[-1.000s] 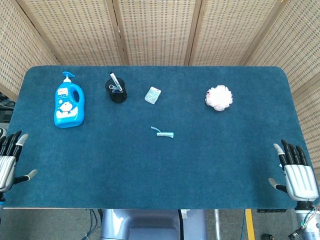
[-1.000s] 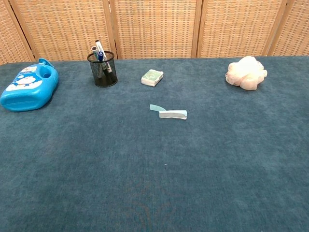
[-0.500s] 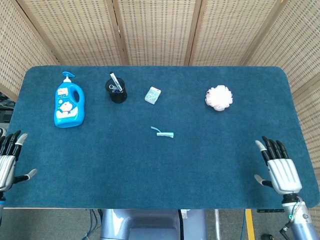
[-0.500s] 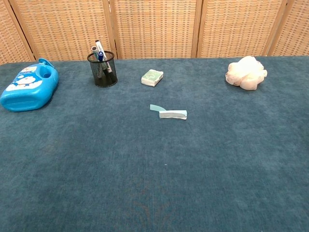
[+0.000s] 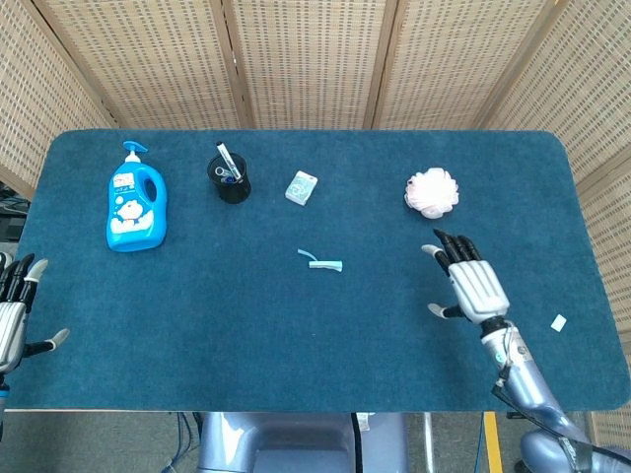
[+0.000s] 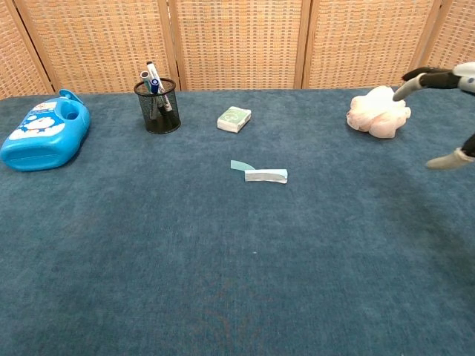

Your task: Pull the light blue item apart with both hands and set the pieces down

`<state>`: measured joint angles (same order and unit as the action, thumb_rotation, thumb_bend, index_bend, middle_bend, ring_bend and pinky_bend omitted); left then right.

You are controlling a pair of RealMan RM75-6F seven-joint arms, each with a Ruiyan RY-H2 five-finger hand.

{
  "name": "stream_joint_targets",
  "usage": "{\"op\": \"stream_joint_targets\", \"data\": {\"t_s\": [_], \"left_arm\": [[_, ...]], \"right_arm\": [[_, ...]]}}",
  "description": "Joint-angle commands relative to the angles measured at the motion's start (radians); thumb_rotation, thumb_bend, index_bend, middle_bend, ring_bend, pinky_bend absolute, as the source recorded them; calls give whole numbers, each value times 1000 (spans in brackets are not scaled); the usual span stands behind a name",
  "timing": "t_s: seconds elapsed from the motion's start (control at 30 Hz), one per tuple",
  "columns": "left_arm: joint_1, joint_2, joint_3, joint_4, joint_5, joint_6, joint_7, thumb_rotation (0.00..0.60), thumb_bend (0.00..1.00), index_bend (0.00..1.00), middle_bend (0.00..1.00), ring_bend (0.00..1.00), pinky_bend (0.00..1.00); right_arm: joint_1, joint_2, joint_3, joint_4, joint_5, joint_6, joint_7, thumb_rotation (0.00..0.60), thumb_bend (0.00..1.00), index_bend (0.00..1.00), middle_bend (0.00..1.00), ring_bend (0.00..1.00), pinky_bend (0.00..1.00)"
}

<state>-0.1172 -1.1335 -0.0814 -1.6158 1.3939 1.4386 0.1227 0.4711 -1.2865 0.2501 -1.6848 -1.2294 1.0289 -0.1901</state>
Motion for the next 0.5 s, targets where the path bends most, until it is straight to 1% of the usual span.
{"op": "stream_joint_targets", "data": {"t_s": [0.03,0.17,0.33,0.5], "left_arm": [[-4,-1,-2,3,-6,-7,1,600,0,0,0,0,0],[-9,-2,-6,6,-20,-21,0,600,0,0,0,0,0],[-15,-1,-11,11,-38,-36,-4,600,0,0,0,0,0],[-24,-2,-15,19,-58,-60,-7,600,0,0,0,0,0]], "right_arm": [[90,-93,43,18,130,-58,-109,600,114,264,0,0,0],[160,-175,61,61,234,-63,-215,600,137,291,0,0,0],[239,-264,91,102,369,-61,-303,600,168,293,0,0,0],[310,-340,102,152,463,-48,-379,600,239,300,0,0,0]]}}
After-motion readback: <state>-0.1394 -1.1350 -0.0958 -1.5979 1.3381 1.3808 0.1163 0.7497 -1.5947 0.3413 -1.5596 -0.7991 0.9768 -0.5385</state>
